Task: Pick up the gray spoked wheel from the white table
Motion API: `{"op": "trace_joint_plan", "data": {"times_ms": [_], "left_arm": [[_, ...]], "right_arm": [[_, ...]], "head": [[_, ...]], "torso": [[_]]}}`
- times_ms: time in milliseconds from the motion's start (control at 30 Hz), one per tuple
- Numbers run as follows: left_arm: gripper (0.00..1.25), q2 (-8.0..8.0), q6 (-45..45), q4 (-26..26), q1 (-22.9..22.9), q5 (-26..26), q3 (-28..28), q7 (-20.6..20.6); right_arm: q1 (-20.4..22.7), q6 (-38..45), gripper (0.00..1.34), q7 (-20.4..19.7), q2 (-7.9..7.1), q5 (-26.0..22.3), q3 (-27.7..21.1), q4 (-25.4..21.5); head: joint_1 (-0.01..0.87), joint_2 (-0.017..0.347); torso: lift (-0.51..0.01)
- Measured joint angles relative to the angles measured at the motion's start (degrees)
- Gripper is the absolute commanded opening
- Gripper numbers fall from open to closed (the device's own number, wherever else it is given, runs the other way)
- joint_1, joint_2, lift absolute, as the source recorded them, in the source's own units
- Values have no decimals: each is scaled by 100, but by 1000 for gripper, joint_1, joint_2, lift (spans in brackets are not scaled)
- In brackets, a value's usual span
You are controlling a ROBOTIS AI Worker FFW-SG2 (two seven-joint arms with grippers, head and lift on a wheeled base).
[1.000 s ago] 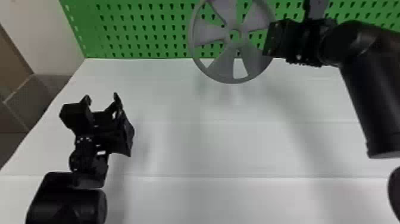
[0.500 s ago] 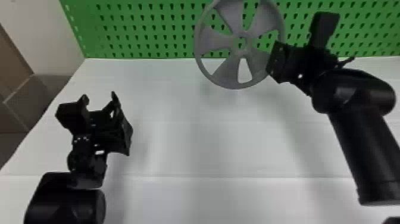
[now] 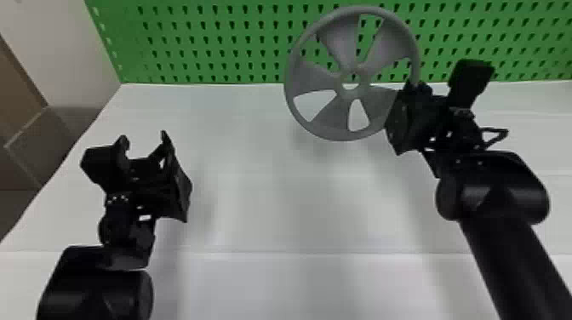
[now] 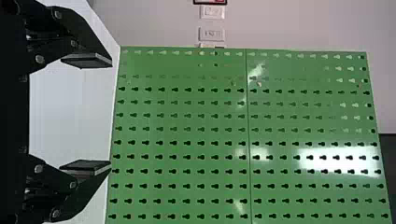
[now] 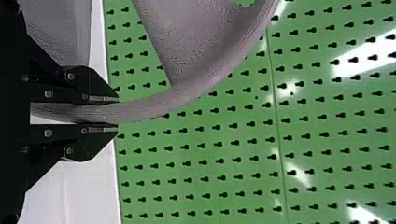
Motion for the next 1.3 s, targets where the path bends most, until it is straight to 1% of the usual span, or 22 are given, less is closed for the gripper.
{"op": "trace_joint_plan", "data": {"times_ms": [133,433,633,900,1300], "left_arm": [[772,-6,1,0,3,28,-30,0],[773,-7,3,-14,13,177,-133,0],[773,-7,116,-40,13,340,-217,-10],[773,-7,193,-84,13,439,-263,-61],[773,-7,225,-104,6,499,-307,-62]], "right_arm": [[242,-516,227,-2,55,132,-106,5],[664,-1256,227,-7,39,92,-152,69],[836,-1742,227,-7,103,306,-253,132],[939,-1987,227,-15,105,528,-253,150],[953,-2021,227,-15,134,480,-63,204]], "head": [[779,77],[779,77],[779,77],[779,77],[779,77]], "torso": [[-77],[-77],[-77],[-77],[-77]]}}
